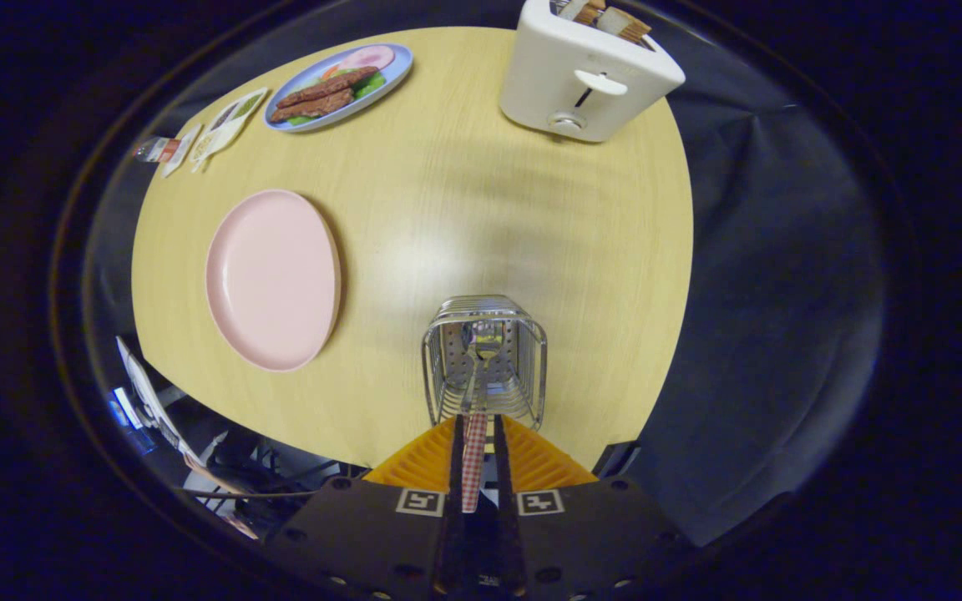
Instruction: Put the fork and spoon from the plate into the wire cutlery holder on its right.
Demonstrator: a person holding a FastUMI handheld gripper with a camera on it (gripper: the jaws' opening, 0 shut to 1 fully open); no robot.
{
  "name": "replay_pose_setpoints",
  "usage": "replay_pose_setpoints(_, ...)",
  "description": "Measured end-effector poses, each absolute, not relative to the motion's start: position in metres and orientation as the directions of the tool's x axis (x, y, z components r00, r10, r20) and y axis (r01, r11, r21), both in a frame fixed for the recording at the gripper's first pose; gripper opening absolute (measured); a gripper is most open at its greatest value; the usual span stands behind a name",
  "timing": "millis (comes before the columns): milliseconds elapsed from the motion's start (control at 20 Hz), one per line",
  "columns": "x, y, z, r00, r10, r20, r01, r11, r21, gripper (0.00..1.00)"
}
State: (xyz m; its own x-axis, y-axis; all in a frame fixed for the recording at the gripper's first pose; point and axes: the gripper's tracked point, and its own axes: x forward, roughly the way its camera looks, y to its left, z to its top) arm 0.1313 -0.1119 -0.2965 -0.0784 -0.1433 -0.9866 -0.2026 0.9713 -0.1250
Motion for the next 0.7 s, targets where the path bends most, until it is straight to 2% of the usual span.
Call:
replay_pose_setpoints(50,0.132,-0.109,-0.293,-0.045,-0.135,-0.99,-0.192,0.974,-0.124,0.23)
replay_pose_setpoints(200,0.128,-0.094,-0.281,0.057,-0.097,-0.994,-0.138,0.985,-0.104,0.23)
replay_pose_setpoints(400,0.129,-0.071,-0.252,0.314,-0.088,-0.945,-0.123,0.984,-0.133,0.23)
replay_pose_setpoints(600,0.123,-0.02,-0.192,0.622,-0.012,-0.783,-0.163,0.976,-0.144,0.23)
replay_pose_setpoints(700,0.118,-0.005,-0.162,0.749,-0.035,-0.662,-0.14,0.968,-0.21,0.23)
